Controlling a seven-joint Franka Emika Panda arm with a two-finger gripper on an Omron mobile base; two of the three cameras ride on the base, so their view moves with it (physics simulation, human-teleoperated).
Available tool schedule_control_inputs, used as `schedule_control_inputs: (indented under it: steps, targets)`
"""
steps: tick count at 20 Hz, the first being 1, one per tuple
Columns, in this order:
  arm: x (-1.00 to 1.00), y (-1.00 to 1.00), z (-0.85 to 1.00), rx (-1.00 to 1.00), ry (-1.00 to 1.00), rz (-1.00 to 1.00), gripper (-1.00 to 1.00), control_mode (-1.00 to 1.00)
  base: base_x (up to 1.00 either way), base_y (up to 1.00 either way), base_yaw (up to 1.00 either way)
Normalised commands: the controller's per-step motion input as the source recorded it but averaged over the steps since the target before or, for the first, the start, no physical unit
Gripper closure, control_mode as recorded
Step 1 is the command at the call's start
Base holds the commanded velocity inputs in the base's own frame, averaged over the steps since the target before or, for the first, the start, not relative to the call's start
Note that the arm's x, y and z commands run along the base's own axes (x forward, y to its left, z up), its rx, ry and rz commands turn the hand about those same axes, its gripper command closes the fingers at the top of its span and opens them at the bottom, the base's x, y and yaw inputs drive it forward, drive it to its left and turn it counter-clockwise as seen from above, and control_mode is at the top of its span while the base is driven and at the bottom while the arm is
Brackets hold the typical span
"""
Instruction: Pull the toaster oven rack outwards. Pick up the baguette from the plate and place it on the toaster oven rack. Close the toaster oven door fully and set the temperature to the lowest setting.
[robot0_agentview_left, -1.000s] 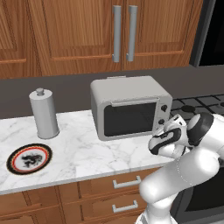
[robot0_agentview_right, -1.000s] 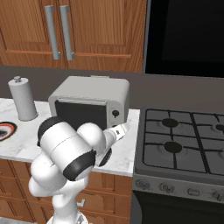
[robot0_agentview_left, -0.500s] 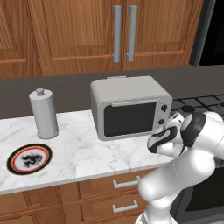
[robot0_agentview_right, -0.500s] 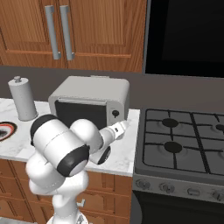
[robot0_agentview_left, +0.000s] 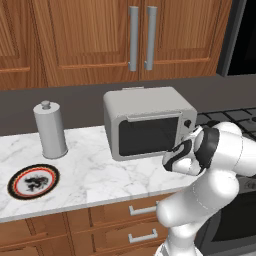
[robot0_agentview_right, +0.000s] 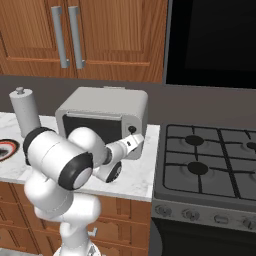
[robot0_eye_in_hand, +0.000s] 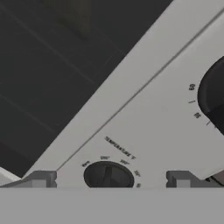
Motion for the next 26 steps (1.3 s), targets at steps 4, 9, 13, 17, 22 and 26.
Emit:
schedule_control_inputs:
  steps: [4, 9, 13, 17, 22, 26]
  targets:
    - [0.19, 0.0, -0.2, 0.0, 0.0, -0.01, -1.0, -1.0, 0.0, 0.0, 0.0]
    - [0.02, 0.06, -0.38, 0.0, 0.0, -0.01, -1.0, -1.0, 0.0, 0.0, 0.0]
    - [0.02, 0.05, -0.38, 0.0, 0.0, -0.02, -1.0, -1.0, 0.0, 0.0, 0.0]
    - [0.29, 0.09, -0.64, 0.0, 0.0, -0.04, 1.0, -1.0, 0.0, 0.0, 0.0]
    - [0.34, 0.13, -0.69, 0.0, 0.0, -0.04, 1.0, -1.0, 0.0, 0.0, 0.0]
    - [0.14, 0.66, -0.99, -0.05, 0.05, -0.08, 1.0, -1.0, 0.0, 0.0, 0.0]
